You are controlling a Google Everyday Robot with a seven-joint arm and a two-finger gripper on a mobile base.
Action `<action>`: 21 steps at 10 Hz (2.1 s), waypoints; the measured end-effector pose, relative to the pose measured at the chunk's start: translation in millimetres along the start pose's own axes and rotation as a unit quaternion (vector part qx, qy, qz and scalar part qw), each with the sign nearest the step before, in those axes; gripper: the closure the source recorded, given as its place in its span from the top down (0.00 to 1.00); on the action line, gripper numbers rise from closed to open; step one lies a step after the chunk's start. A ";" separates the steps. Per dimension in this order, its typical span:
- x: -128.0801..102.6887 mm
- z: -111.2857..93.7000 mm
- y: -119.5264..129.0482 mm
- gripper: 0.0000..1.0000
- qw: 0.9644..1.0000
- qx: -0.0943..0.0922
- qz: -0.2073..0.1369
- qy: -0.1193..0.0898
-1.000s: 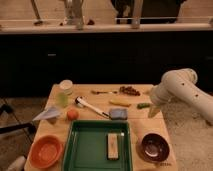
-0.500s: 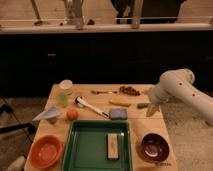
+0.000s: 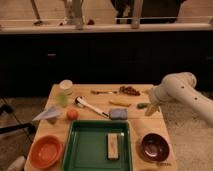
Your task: Place banana in purple bowl
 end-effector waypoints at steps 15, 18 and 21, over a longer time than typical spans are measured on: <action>-58.1 86.7 -44.2 0.61 0.995 -0.024 -0.030 -0.090; -58.9 94.5 -52.0 0.52 0.995 -0.026 -0.028 -0.092; -68.6 108.4 -61.7 0.52 0.994 -0.033 -0.030 -0.098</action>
